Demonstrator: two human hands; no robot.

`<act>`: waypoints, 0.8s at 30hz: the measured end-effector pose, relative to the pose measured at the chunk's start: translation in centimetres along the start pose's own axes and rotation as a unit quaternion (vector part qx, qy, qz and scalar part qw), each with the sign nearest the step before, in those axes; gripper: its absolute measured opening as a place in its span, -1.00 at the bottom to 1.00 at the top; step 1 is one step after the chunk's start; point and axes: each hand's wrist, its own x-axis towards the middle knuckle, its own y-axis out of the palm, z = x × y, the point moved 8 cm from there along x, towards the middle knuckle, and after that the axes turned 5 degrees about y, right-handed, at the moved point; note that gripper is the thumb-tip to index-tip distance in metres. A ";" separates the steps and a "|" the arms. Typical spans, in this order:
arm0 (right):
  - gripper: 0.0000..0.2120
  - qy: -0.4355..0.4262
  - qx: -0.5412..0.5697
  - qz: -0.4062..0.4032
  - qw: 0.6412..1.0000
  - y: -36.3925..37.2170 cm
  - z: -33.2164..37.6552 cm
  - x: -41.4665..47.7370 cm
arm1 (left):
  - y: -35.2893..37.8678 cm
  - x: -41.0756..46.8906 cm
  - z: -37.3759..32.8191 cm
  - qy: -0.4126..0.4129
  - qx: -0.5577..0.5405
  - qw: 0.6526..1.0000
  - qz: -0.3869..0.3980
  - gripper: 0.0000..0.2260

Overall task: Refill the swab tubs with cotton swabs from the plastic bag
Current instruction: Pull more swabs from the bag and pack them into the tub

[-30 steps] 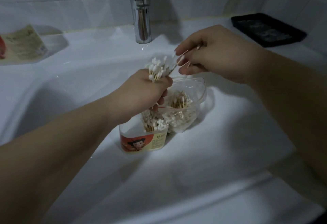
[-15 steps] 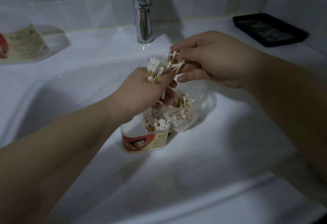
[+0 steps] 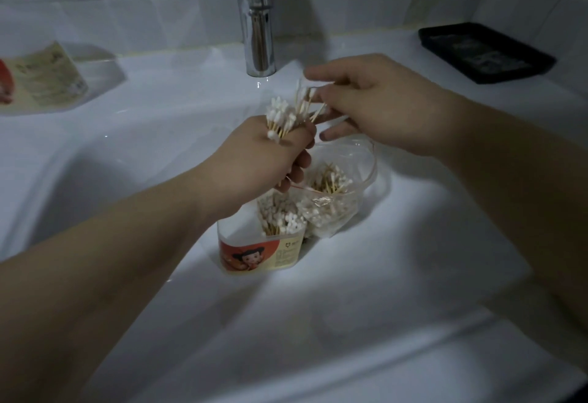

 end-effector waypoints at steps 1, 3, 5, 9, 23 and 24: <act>-0.63 -0.015 -0.003 -0.005 1.000 -0.2 0.2 0.0 | 0.0 0.0 -0.1 0.002 -0.004 1.000 -0.001 -0.77; -0.67 -0.035 -0.015 0.009 0.999 0.1 0.6 -0.3 | 0.0 -0.1 -0.3 0.010 -0.007 1.000 -0.001 -0.78; -0.70 -0.050 -0.062 0.047 0.996 1.1 0.7 -0.5 | 0.1 -0.1 -0.5 0.020 -0.005 1.000 0.003 -0.79; -0.66 -0.055 -0.103 0.062 0.991 1.6 0.5 -0.7 | 0.0 0.0 -0.7 0.024 -0.006 1.000 0.000 -0.82; -0.50 -0.050 -0.184 0.074 0.979 1.6 1.1 -1.3 | -0.9 0.7 0.2 0.011 0.009 0.999 -0.048 -0.81; -0.52 -0.035 -0.171 0.065 0.983 1.2 0.9 -1.4 | -1.2 0.7 0.3 0.011 0.017 0.998 -0.061 -0.81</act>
